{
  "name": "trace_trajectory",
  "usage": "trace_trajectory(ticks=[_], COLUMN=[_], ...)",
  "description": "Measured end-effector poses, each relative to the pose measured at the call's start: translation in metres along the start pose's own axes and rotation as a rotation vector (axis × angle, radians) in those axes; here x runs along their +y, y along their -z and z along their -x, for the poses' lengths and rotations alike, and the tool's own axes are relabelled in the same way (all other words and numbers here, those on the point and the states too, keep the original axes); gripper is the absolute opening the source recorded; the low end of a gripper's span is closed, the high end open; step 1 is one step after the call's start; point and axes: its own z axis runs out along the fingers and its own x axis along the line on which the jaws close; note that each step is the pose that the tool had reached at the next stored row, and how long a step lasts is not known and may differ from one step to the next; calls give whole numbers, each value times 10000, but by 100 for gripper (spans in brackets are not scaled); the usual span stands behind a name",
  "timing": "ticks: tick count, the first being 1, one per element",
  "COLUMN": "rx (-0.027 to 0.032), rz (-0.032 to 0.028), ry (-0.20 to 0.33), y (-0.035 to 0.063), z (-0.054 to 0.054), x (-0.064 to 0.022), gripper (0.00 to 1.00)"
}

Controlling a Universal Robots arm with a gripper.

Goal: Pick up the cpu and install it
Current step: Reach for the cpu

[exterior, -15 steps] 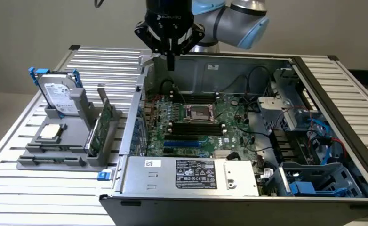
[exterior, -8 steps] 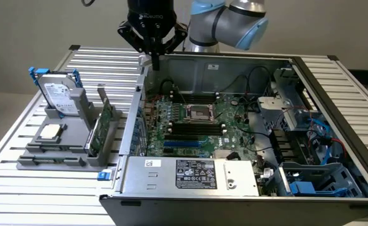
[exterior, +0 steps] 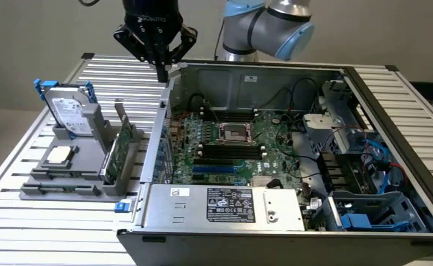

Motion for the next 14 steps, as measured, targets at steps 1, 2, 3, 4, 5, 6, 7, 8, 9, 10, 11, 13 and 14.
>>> trace_trajectory(ticks=[1, 2, 3, 4, 5, 6, 7, 8, 9, 10, 11, 13, 14], rx=[56, 117, 178, 246, 316, 385, 454, 518, 576, 604, 607, 608, 608], rz=[-4, -9, -13, -18, -23, -28, -32, -37, -42, -44, -45, -47, -49], ry=[-2, -5, -8, -12, -15, -17, -21, -24, -27, -30, -28, -29, -29], y=[-2, -5, -7, -9, -11, -13, -15, -18, -21, -27, -35, -55, -68], z=[-42, -85, -126, -168, -207, -246, -286, -326, -371, -418, -462, -552, -597], x=[-3, -6, -9, -12, -15, -18, -21, -24, -28, -31, -35, -42, -46], gripper=[11, 11, 11, 11, 11, 11, 11, 11, 11, 11, 11, 11, 11])
